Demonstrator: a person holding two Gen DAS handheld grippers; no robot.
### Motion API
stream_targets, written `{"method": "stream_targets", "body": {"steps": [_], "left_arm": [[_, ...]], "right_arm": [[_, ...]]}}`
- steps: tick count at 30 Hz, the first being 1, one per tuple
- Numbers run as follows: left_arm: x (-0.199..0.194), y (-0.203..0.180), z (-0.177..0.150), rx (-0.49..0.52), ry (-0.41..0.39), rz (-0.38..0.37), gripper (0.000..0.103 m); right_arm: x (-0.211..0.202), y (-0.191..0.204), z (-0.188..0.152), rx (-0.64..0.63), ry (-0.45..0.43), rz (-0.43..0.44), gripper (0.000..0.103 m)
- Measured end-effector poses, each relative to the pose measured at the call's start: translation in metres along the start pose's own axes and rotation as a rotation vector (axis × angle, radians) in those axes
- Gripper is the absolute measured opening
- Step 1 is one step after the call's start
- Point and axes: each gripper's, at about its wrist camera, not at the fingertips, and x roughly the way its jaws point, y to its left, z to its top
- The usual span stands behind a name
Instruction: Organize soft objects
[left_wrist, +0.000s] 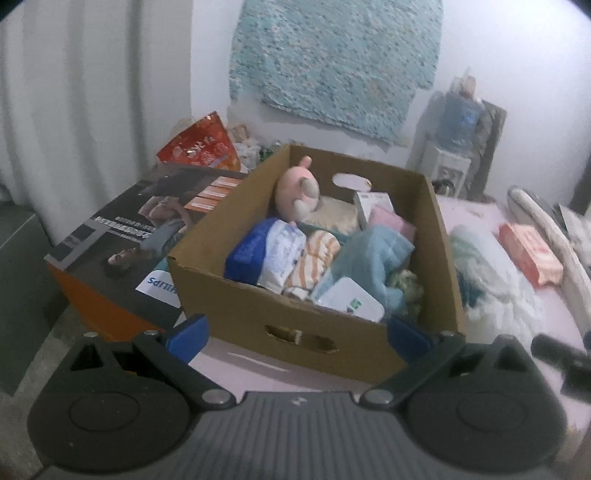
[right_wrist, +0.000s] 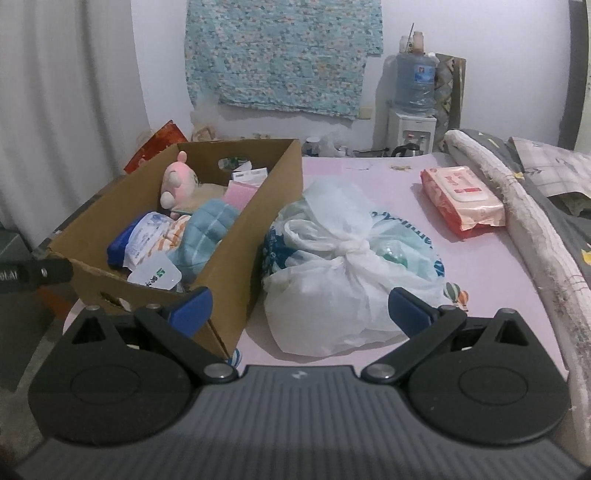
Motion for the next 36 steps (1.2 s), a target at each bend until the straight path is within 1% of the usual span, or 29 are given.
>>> {"method": "stream_targets", "body": {"steps": [5,10,13,16,23,36], "left_arm": [[0.002,-0.005,0.000,0.033,0.027,-0.026,0.103],[0.007,-0.012,0.000,0.071,0.071,0.001,0.103],[0.006,-0.015,0.000,0.088,0.068,0.007,0.103],[0.008,-0.017,0.000,0.094,0.076,-0.005,0.103],[0.015,-0.023,0.002,0.110,0.092,-0.012,0.103],[0.022,-0.027,0.001,0.132,0.098,-0.001,0.103]], "right_arm": [[0.002,0.000,0.000,-0.018,0.036,-0.034,0.102],[0.005,-0.001,0.002,0.000,0.063,-0.047,0.102],[0.004,-0.002,0.005,0.007,0.065,-0.049,0.102],[0.003,-0.004,0.007,0.017,0.067,-0.046,0.102],[0.011,-0.005,0.008,0.035,0.098,-0.039,0.102],[0.020,-0.001,0.010,0.031,0.113,-0.032,0.102]]}}
